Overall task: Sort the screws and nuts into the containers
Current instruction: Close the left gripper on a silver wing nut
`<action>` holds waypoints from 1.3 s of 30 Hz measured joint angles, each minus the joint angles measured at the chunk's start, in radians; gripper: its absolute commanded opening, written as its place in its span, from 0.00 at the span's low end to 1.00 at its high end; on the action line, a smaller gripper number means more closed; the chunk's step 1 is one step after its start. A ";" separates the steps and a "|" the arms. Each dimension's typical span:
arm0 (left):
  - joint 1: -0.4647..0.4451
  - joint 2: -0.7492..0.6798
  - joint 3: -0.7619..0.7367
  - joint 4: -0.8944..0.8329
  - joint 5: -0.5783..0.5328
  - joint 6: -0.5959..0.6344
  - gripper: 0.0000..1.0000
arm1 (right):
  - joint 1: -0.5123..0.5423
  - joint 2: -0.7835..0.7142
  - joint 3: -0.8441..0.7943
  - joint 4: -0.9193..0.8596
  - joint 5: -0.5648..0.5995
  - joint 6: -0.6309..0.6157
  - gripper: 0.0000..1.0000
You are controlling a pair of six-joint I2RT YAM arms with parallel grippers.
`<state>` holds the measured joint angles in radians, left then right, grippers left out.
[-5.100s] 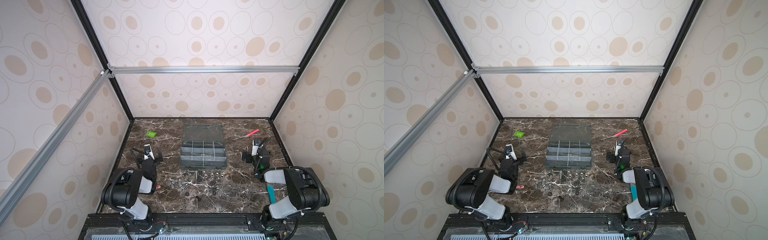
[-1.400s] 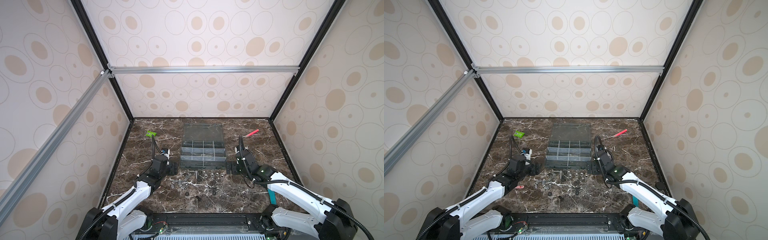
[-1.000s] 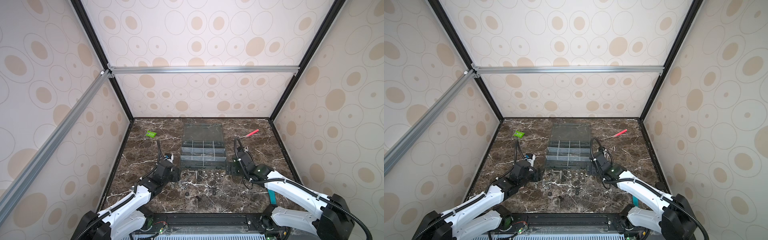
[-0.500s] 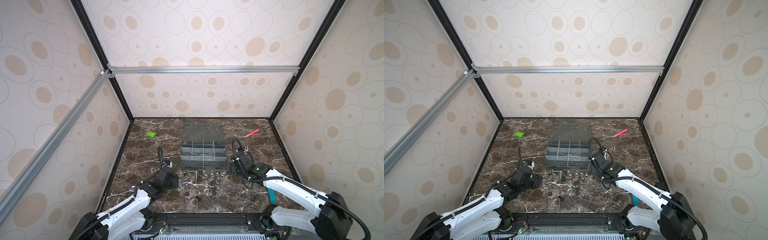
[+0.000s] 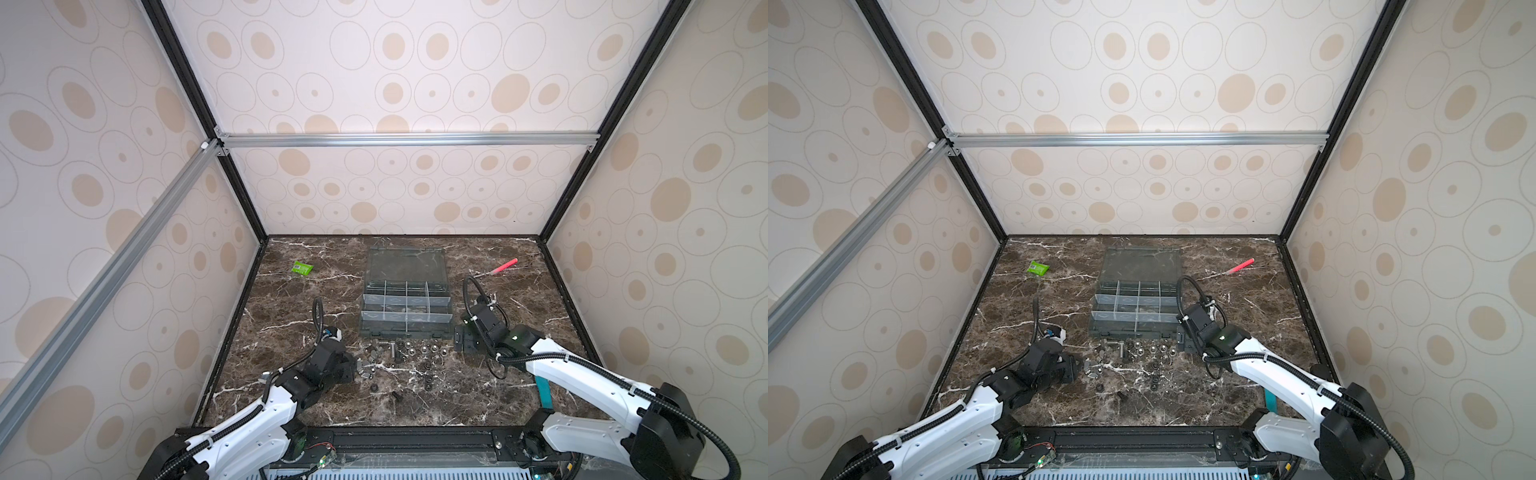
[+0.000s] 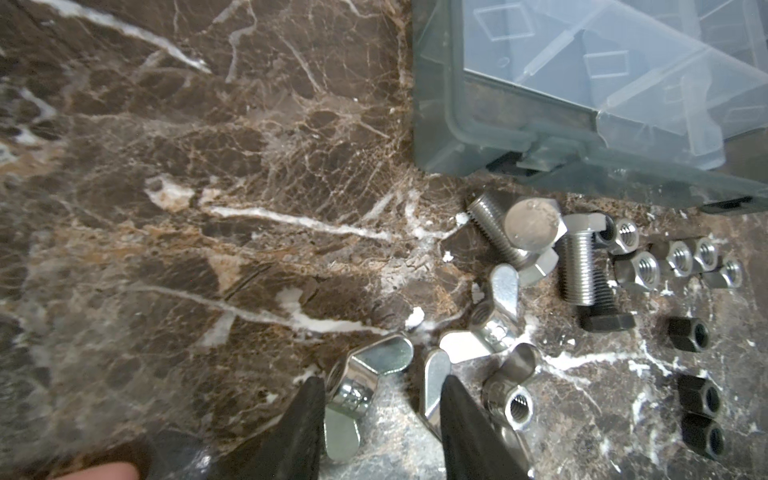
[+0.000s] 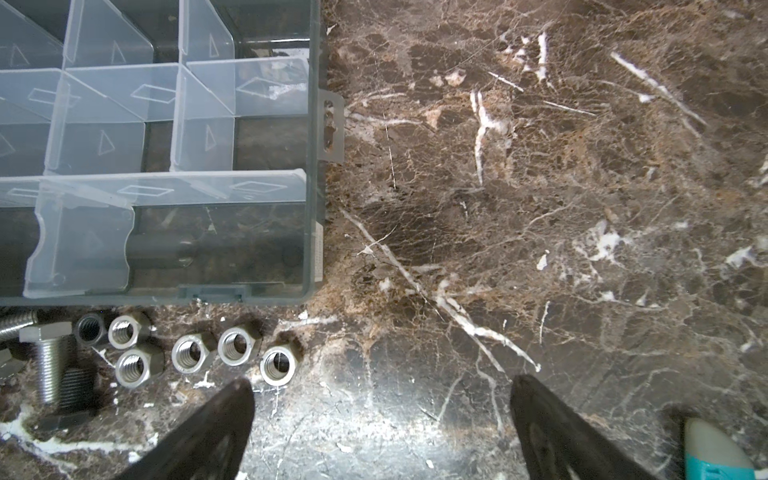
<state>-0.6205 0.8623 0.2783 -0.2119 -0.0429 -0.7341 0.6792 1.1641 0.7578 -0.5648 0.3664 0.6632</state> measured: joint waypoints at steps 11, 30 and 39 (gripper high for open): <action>-0.014 0.022 -0.028 0.008 0.018 -0.004 0.45 | 0.000 -0.008 0.000 -0.029 0.008 0.014 1.00; -0.016 0.075 -0.039 0.070 -0.028 0.010 0.35 | 0.000 -0.031 -0.002 -0.061 0.024 0.058 1.00; -0.016 0.125 -0.038 0.135 -0.044 0.029 0.24 | 0.000 -0.063 -0.016 -0.074 0.032 0.077 1.00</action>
<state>-0.6361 0.9874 0.2401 -0.0769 -0.0868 -0.7048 0.6792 1.1015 0.7418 -0.6384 0.3981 0.7406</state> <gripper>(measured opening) 0.272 0.996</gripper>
